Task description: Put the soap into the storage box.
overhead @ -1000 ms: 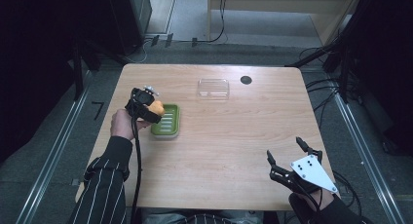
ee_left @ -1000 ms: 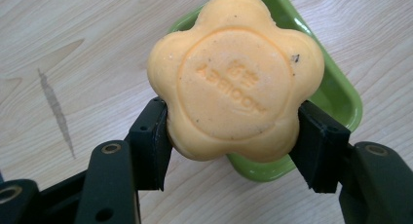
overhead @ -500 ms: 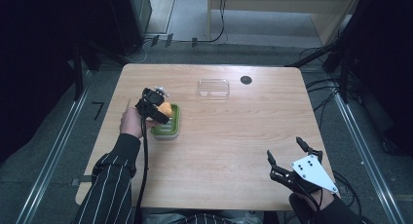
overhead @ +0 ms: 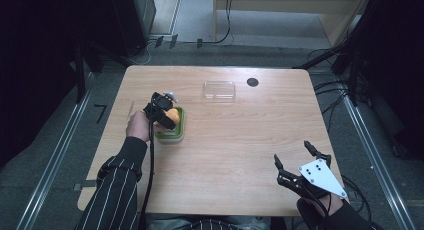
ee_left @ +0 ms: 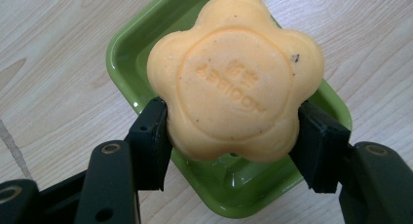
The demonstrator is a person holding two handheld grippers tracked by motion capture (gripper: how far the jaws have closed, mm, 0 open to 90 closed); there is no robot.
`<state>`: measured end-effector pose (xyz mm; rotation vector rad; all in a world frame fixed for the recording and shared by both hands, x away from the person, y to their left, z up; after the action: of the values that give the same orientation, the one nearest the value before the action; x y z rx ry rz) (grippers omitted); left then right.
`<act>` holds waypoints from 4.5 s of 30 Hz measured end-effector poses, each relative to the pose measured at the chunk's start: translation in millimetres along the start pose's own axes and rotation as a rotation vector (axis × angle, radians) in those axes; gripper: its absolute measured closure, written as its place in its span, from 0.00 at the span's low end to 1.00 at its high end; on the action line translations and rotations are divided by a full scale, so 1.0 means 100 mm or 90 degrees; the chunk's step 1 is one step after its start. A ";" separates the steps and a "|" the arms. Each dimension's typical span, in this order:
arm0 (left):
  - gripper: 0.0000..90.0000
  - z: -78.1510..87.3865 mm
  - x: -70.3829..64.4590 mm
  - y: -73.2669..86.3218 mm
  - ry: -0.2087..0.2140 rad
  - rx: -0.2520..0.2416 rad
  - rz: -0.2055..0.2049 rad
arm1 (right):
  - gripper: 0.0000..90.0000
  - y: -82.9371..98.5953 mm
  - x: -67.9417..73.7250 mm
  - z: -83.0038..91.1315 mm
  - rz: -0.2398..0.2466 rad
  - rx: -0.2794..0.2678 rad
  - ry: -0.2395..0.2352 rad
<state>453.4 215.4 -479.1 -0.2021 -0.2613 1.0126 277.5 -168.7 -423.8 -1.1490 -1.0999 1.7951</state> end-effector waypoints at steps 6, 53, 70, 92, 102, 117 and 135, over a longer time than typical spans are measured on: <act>0.44 -0.04 0.00 0.00 -0.005 0.012 -0.010 | 0.15 0.00 0.00 0.00 0.001 0.000 -0.001; 0.43 -0.20 -0.02 0.03 -0.019 0.046 -0.029 | 0.15 0.00 0.00 0.00 0.000 -0.001 0.001; 0.36 -0.17 -0.03 0.00 -0.025 0.051 -0.031 | 0.15 0.01 -0.02 0.01 0.000 0.000 0.003; 0.08 0.06 -0.03 0.14 -0.014 0.085 -0.001 | 0.15 0.00 0.00 0.02 0.004 -0.002 0.006; 0.01 0.14 -0.12 0.30 -0.003 0.111 -0.008 | 0.15 0.00 0.00 0.02 0.006 -0.002 0.004; 0.00 0.28 -0.30 0.60 0.014 0.122 -0.013 | 0.15 0.00 0.01 0.01 0.006 -0.001 0.003; 0.00 0.31 -0.57 1.11 0.037 0.136 -0.032 | 0.15 -0.01 0.01 0.02 0.007 -0.001 0.003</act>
<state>325.7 224.9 -487.9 -0.0305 -0.1030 0.9750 275.6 -168.3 -423.2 -1.1616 -1.0943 1.7987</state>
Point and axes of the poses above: each handheld gripper's, and its own axes: z roughly backward along the jaws, y roughly out of its underside, x roughly to its left, the point moved 7 cm from there along -z, roughly forward along the jaws, and after that the axes turned 5 degrees about z, right-handed, at the moved point
